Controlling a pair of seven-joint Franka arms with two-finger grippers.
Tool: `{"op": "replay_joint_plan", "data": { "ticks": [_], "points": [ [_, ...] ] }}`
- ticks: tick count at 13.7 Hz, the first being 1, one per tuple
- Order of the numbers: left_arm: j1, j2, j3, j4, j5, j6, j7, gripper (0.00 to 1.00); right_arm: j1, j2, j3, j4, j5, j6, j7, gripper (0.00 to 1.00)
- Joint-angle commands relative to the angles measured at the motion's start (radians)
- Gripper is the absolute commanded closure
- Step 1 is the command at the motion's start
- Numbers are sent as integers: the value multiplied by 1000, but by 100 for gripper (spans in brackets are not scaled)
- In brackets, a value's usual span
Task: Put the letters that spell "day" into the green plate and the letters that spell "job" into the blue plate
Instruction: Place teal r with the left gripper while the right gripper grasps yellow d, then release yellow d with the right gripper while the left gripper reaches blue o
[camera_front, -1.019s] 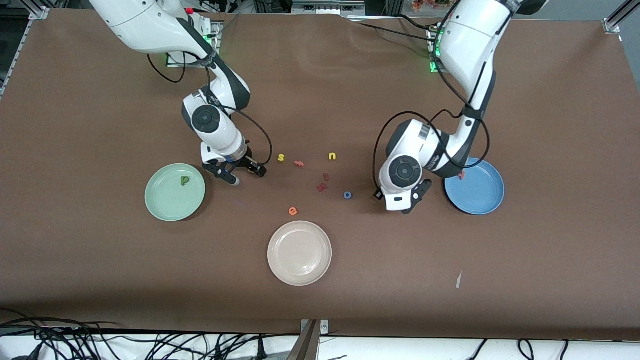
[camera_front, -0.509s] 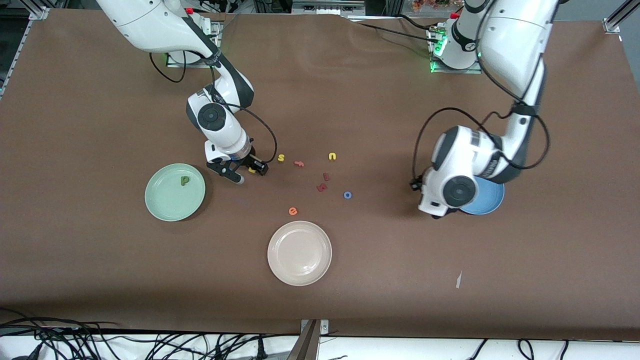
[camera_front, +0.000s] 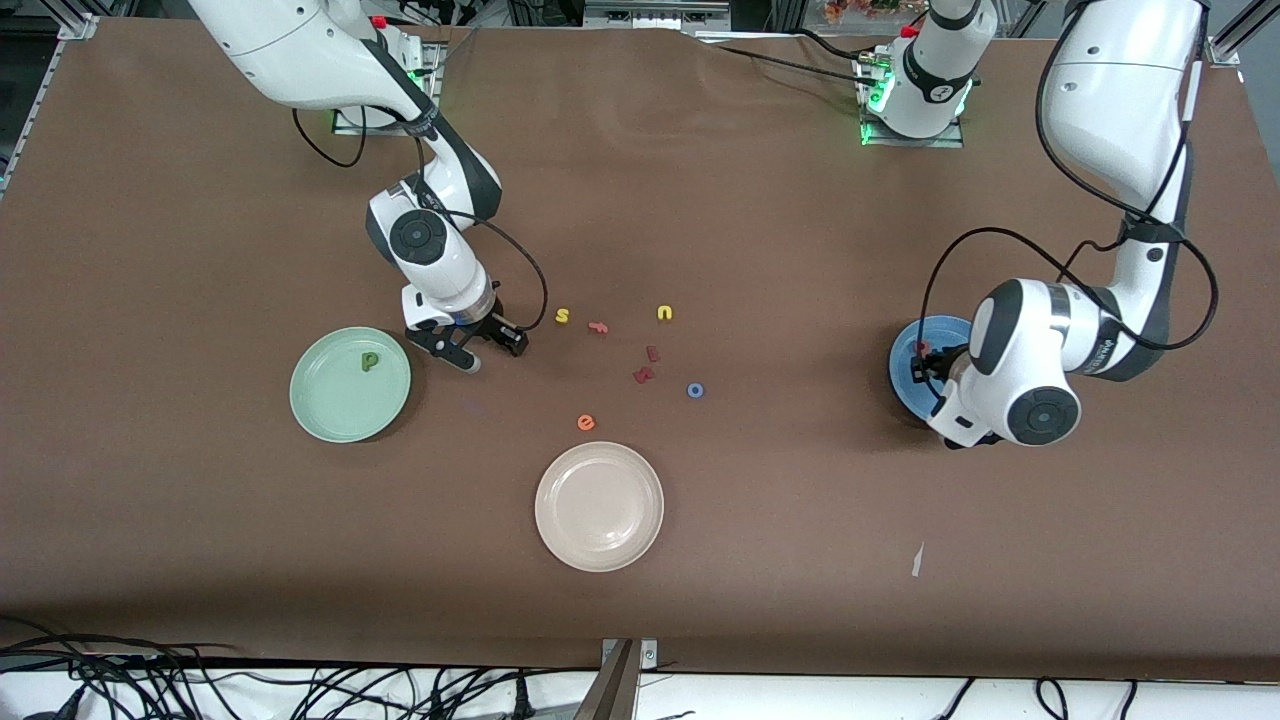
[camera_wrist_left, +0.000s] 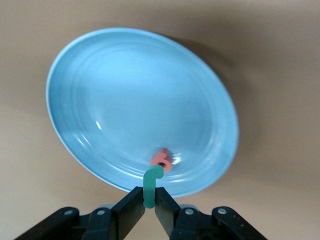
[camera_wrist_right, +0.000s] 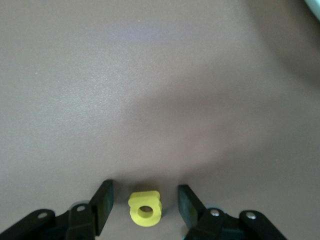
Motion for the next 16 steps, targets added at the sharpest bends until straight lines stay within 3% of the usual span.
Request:
{"op": "replay_joint_plan", "data": {
  "ticks": [1, 2, 7, 9, 11, 13, 16],
  "points": [
    [17, 34, -12, 10, 55, 2, 48, 51, 23, 13, -14, -11, -23, 25, 11, 42],
    [5, 35, -12, 12, 66, 2, 42, 1, 24, 13, -14, -11, -23, 25, 11, 42],
    [-15, 36, -34, 81, -18, 2, -126, 0, 28, 13, -14, -11, -25, 25, 23, 43],
    [-63, 35, -35, 96, -108, 31, -230, 0, 28, 13, -14, -11, -25, 25, 23, 54],
    [-126, 33, -35, 82, -174, 153, -385, 0, 29, 13, -14, -11, -25, 25, 23, 61],
    [-190, 32, -37, 81, -181, 201, -510, 0, 41, 13, -15, -11, -25, 25, 23, 63],
    [-294, 30, -40, 53, -181, 351, -665, 0, 41, 13, -15, -11, -25, 26, 23, 75]
  ]
}}
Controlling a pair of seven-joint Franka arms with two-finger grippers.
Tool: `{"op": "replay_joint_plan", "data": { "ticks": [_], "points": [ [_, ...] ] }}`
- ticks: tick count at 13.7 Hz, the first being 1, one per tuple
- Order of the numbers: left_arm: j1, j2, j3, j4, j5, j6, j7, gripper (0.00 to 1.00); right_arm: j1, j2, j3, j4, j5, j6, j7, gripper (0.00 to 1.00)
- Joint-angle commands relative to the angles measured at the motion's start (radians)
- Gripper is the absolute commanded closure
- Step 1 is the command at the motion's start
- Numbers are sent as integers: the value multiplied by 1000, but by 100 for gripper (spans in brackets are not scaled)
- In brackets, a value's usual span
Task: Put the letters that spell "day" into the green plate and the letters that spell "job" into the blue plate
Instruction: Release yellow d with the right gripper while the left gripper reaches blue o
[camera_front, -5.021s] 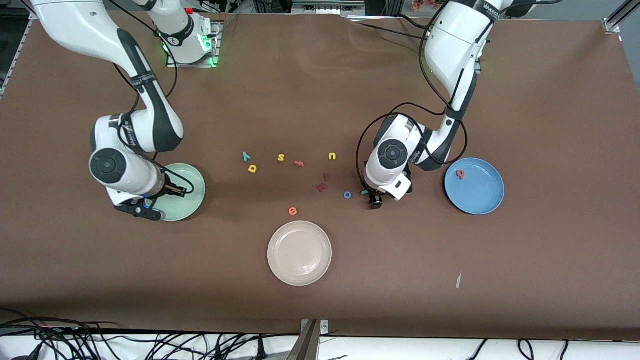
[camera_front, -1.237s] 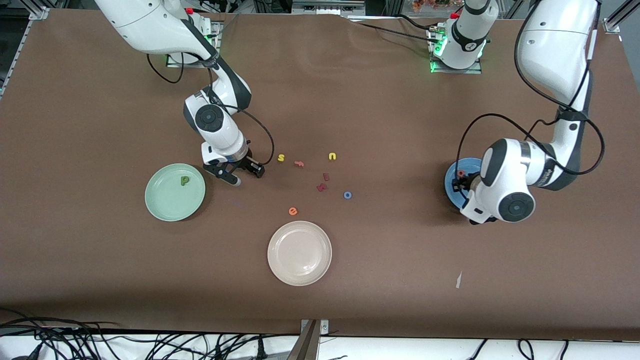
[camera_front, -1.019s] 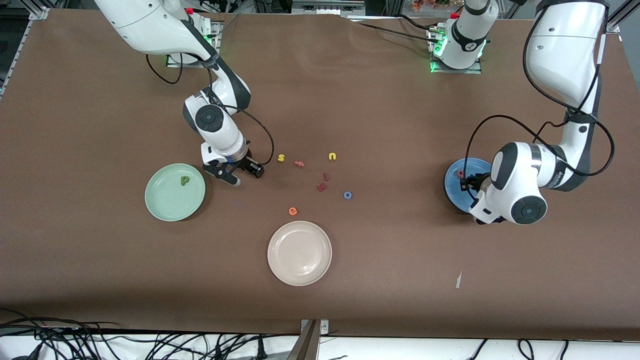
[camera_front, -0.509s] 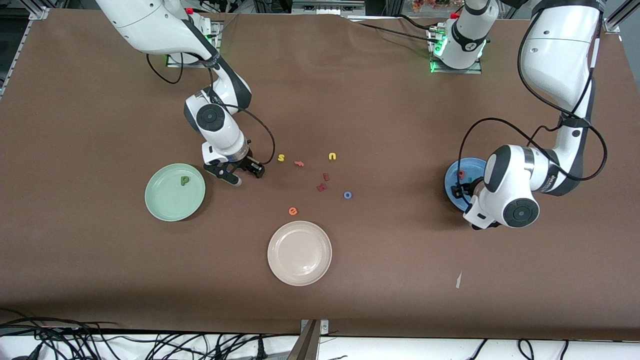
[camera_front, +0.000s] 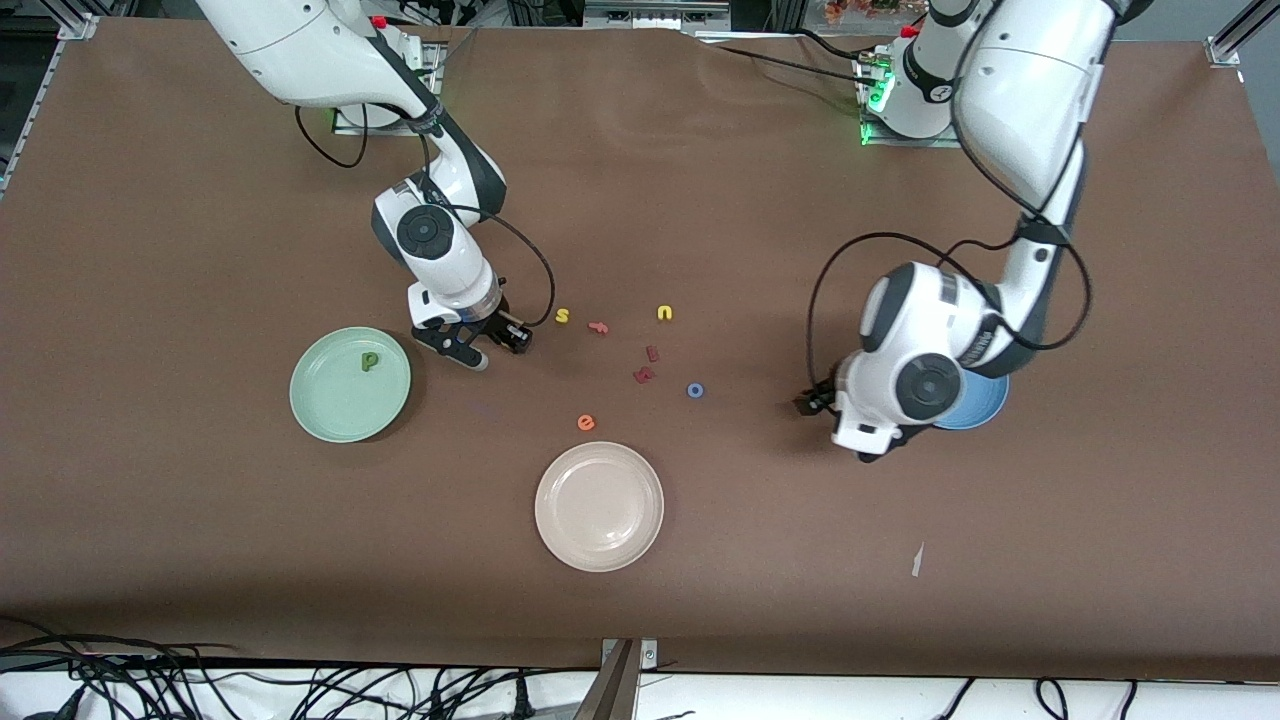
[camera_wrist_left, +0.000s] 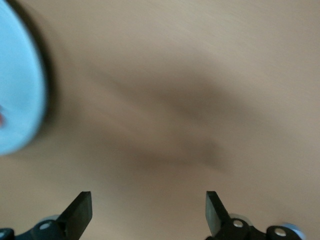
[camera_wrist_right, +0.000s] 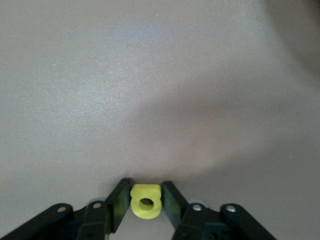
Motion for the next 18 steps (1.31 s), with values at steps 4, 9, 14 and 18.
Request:
{"op": "replay_joint_plan", "data": {
  "ticks": [4, 9, 14, 18],
  "points": [
    [-183, 4, 11, -62, -14, 322, -282, 0, 14, 11, -29, 10, -19, 3, -13, 83],
    [-256, 91, 14, -60, 78, 455, -463, 0, 4, 3, -99, 218, -10, -353, -201, 83],
    [-267, 126, 14, -40, 105, 453, -483, 10, -86, -31, -175, 311, 89, -517, -572, 82],
    [-269, 139, 14, -22, 105, 444, -486, 39, -118, -95, -196, 135, 158, -372, -663, 78]
  ]
}}
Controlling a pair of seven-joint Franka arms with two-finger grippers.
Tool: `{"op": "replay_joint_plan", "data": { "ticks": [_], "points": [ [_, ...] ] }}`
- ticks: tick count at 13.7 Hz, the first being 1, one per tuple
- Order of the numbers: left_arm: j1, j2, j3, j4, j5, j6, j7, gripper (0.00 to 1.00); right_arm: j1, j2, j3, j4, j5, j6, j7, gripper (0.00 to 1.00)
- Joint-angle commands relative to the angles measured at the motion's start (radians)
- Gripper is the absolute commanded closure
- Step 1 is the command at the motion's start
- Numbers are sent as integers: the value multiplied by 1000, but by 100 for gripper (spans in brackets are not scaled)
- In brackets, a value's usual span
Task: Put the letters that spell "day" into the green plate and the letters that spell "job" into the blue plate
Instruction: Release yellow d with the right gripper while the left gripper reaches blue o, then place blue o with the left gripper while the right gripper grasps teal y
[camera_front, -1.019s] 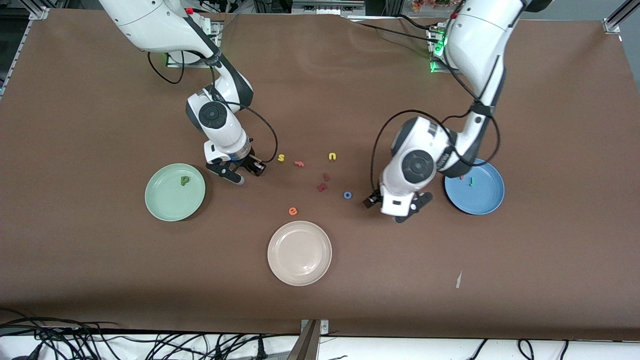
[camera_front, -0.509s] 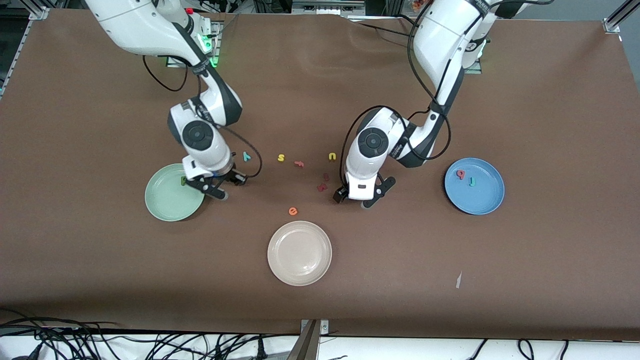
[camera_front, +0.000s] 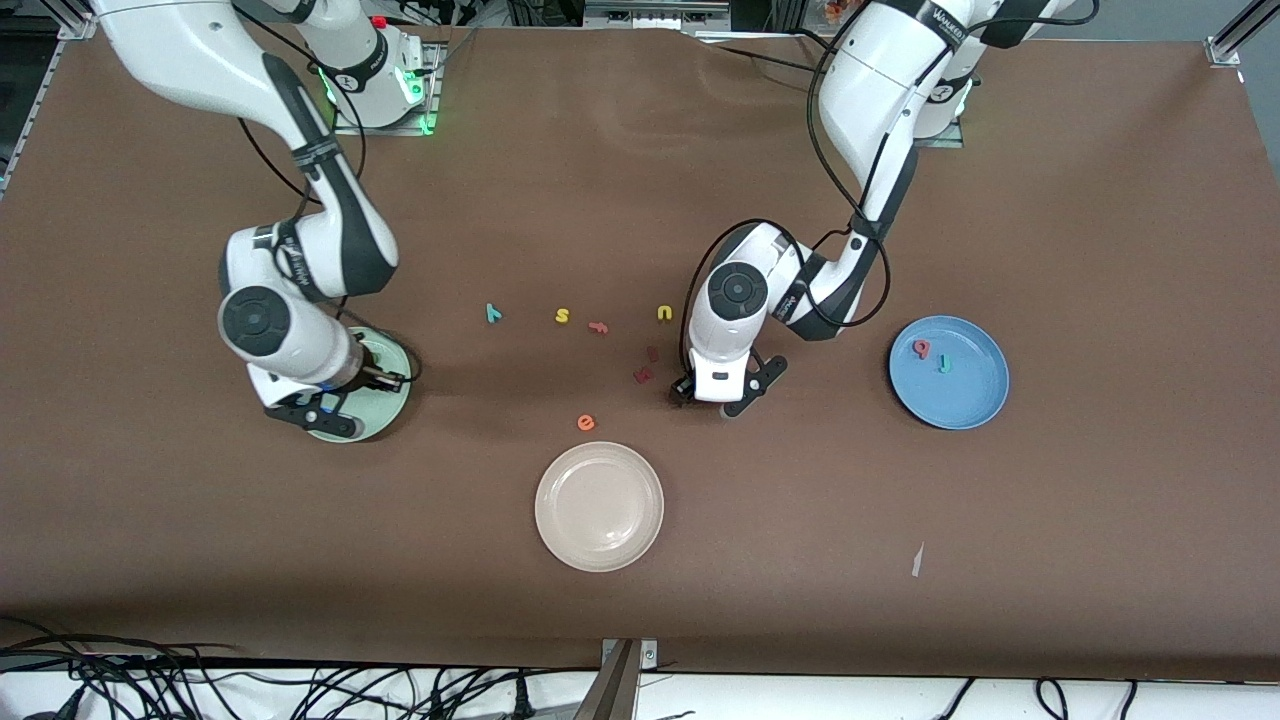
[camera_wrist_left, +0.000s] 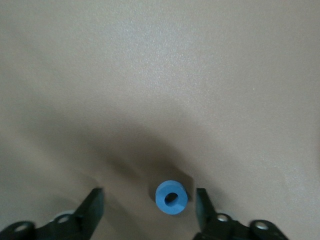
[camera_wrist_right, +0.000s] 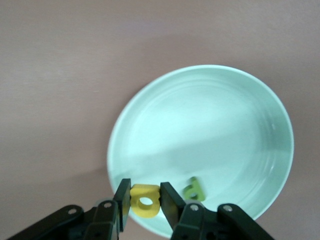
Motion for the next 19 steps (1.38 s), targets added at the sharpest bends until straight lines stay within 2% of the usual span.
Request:
{"op": "replay_joint_plan", "data": {
  "ticks": [1, 2, 3, 4, 7, 10, 12, 15, 16, 19],
  "points": [
    [-18, 19, 13, 32, 23, -12, -21, 44, 5, -76, 3, -169, 27, 136, -19, 78],
    [-19, 20, 13, 32, 23, -12, -22, 46, 5, -81, 3, -180, 27, 143, -19, 65],
    [-19, 22, 13, 33, 23, -13, -22, 51, 5, -82, 3, -180, 27, 140, -13, 32],
    [-19, 22, 13, 38, 23, -16, -22, 56, 5, -88, 3, -180, 27, 135, -3, 8],
    [-18, 27, 13, 44, 23, -16, -22, 78, 8, -114, 16, -177, 27, 88, 66, 5],
    [-15, 27, 17, 44, 37, -18, -15, 94, 8, -142, 98, -188, 27, 62, 244, 5],
    [-5, 16, 17, 46, 62, -57, -4, 99, 8, -150, 149, -235, 27, 113, 345, 5],
    [60, -38, 13, 60, 62, -275, 168, 100, 8, -160, 200, -338, 27, 258, 448, 5],
    [79, -70, 15, 37, 62, -330, 260, 100, 9, -160, 215, -361, 27, 291, 476, 5],
    [183, -215, 17, -133, 65, -338, 488, 100, 15, -157, 235, -416, 25, 371, 550, 6]
  ]
}}
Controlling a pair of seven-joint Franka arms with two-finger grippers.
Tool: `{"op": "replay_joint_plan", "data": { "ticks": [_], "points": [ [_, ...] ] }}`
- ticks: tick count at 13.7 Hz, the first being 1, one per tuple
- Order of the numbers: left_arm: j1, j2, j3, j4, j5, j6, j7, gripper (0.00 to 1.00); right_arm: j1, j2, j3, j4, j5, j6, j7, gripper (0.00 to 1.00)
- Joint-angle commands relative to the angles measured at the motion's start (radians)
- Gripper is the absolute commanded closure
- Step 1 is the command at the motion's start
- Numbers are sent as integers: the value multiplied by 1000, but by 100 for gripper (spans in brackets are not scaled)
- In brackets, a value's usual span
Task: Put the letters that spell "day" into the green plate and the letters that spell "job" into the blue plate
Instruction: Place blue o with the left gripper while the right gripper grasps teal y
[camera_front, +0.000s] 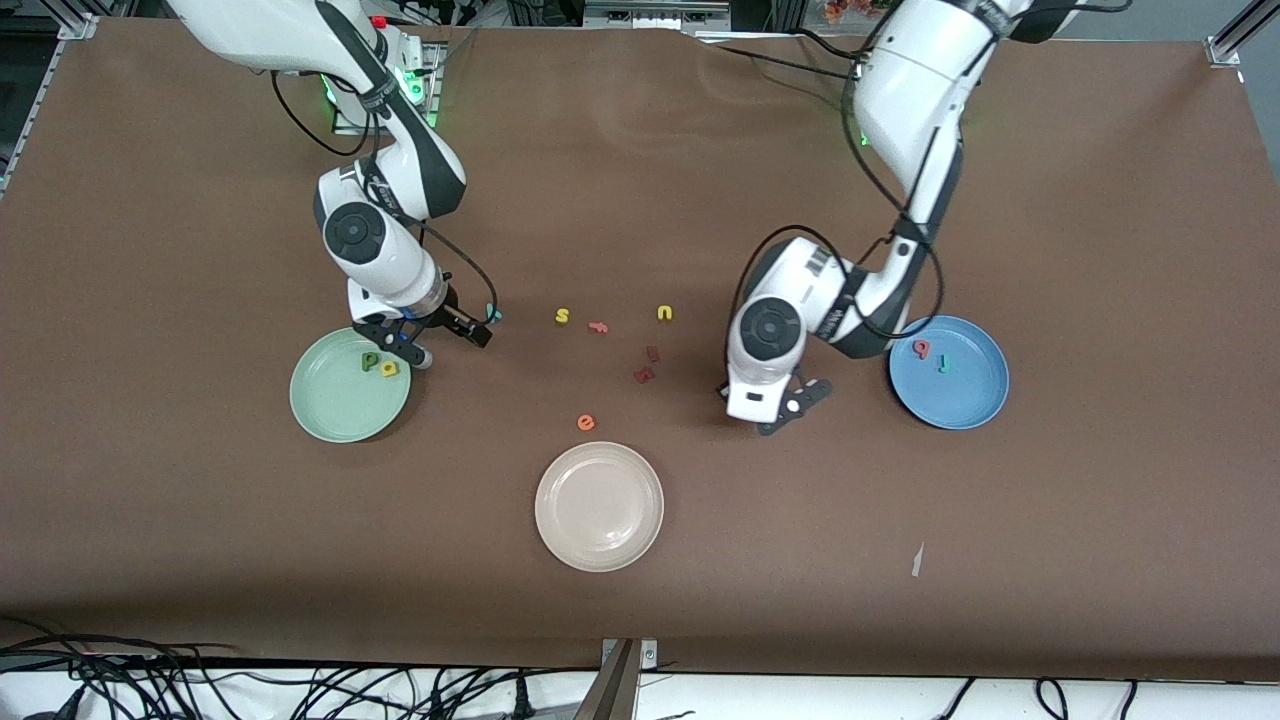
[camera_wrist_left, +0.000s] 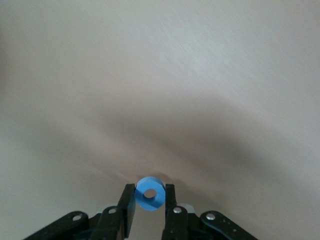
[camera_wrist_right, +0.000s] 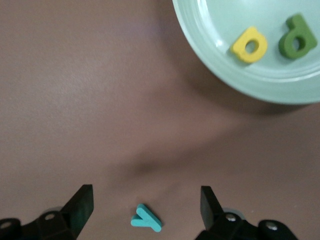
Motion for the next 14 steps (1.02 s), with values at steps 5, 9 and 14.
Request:
{"op": "replay_joint_plan", "data": {
  "ticks": [5, 9, 14],
  "points": [
    [240, -422, -12, -431, 22, 2, 512, 100, 19, -29, 21, -87, 12, 70, 122, 6],
    [326, -464, -11, -492, 33, 25, 649, 100, 67, -7, 19, -93, 7, 121, 218, 7],
    [398, -338, -14, -537, 65, 229, 672, 97, 74, 22, 19, -101, 6, 168, 219, 10]
  ]
}}
